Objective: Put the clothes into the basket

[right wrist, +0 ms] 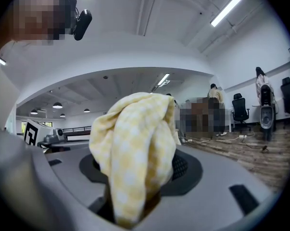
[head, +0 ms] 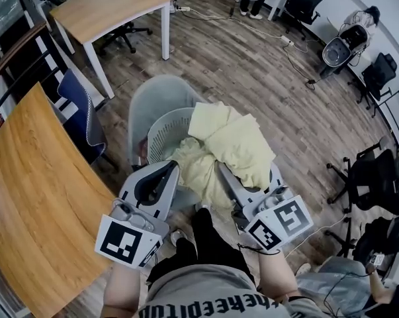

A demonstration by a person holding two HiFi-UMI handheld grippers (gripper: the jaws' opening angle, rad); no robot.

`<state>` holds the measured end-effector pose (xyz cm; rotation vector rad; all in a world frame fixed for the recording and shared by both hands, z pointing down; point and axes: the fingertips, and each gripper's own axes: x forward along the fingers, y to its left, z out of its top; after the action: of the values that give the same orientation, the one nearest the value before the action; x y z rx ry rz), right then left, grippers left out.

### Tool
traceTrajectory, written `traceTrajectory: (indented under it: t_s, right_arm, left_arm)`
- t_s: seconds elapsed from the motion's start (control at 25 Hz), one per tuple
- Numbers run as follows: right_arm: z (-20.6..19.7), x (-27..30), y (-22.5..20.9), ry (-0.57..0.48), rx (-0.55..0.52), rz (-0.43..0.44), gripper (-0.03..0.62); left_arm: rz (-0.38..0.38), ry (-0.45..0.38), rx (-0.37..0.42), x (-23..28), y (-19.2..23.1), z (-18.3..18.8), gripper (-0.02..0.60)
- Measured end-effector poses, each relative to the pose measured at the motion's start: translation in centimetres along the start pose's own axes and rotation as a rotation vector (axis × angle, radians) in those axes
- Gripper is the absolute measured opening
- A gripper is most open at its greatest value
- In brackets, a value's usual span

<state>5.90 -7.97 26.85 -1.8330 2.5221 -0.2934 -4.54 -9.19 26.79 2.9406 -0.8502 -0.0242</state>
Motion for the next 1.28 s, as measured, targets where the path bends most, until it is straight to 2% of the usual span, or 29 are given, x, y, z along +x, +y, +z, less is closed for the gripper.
traceTrajectory:
  t_s: [0.76, 1.08, 1.28]
  right_arm:
    - [0.1, 8.2, -4.9, 0.059, 0.019, 0.122, 0.256]
    - [0.8, 10.8, -5.0, 0.057, 0.027, 0.186, 0.258]
    - [-0.1, 11.5, -5.6, 0.084, 0.028, 0.210, 0.258]
  left_arm:
    - [0.128, 0.033, -0.061, 5.5, 5.3, -1.8, 0.012]
    - [0.189, 0.046, -0.086, 6.0, 7.6, -2.6, 0.013]
    - [0.214, 0.057, -0.093, 6.7, 7.9, -3.0, 0.013]
